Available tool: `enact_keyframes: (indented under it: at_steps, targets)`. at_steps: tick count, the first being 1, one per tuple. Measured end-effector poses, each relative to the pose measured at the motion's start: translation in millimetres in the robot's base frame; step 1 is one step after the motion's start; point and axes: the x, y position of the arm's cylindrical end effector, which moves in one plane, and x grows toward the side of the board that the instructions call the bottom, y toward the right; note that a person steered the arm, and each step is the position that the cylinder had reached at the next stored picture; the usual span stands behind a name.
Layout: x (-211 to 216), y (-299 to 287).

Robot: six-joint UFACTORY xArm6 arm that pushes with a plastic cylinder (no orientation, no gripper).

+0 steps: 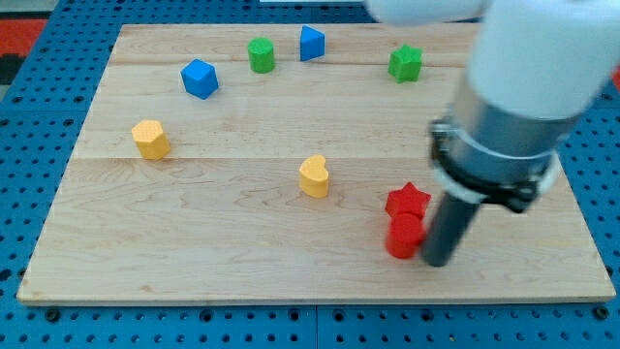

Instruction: Put the red circle to the right of the yellow hexagon

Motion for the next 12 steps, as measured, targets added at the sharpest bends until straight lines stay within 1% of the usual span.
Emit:
enact_keyframes:
  at_steps: [1,2,3,4,5,6,7,8,9,10,11,12]
  targets:
    - [-10.1,-5.1]
    - [-10.1,10.2]
    - [-22.8,8.5]
    - [-46.4,-12.7]
    - [-53.8,-18.7]
    - [1.8,1.4]
    - [-15.4,-36.4]
    - [-34.9,-55.4]
    - [-34.9,-76.5]
    - [-49.6,-42.1]
    - [-59.2,-32.5]
    - [-57.6,-94.4]
